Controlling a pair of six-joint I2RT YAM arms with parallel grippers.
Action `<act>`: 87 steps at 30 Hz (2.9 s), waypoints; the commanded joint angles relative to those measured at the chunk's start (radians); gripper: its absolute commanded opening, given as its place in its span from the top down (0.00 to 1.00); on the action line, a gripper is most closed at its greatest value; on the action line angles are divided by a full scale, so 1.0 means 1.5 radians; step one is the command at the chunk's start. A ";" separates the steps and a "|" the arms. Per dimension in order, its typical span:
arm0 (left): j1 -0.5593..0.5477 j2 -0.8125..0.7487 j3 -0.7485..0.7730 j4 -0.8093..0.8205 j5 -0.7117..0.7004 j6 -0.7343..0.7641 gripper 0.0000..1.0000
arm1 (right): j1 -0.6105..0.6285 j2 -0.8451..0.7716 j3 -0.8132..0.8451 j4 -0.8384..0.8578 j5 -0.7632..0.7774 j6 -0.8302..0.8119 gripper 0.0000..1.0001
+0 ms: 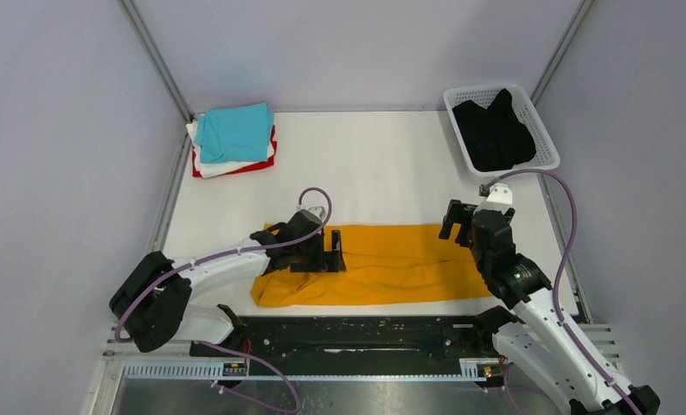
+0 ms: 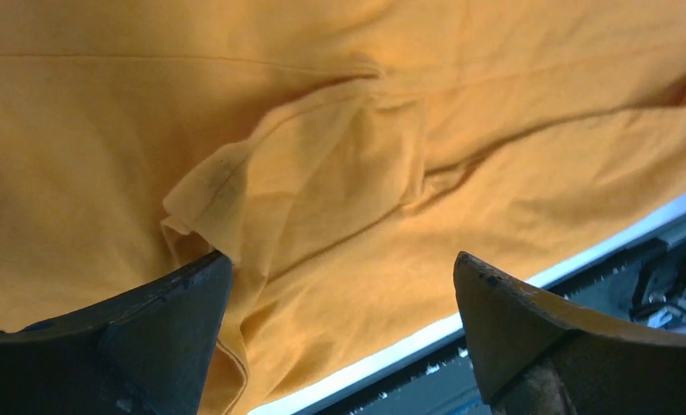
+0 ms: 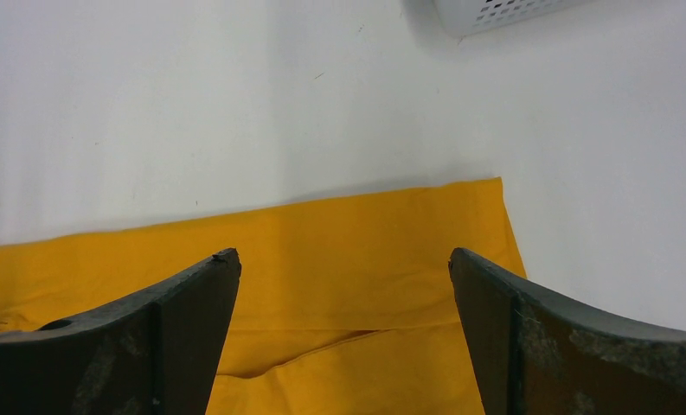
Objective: Fold and stack the t-shirts
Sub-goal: Fold the other side of the tshirt into a rectangle
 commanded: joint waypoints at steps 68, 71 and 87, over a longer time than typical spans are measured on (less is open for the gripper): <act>-0.178 0.021 0.067 0.050 0.170 0.156 0.01 | 0.003 0.007 -0.012 0.010 0.032 -0.022 0.02; -0.167 -0.016 0.076 0.021 0.074 0.131 0.01 | 0.003 0.007 -0.011 0.011 0.030 -0.023 0.02; -0.032 0.131 0.128 0.127 0.096 0.041 0.01 | 0.003 0.004 -0.012 0.010 0.033 -0.024 0.02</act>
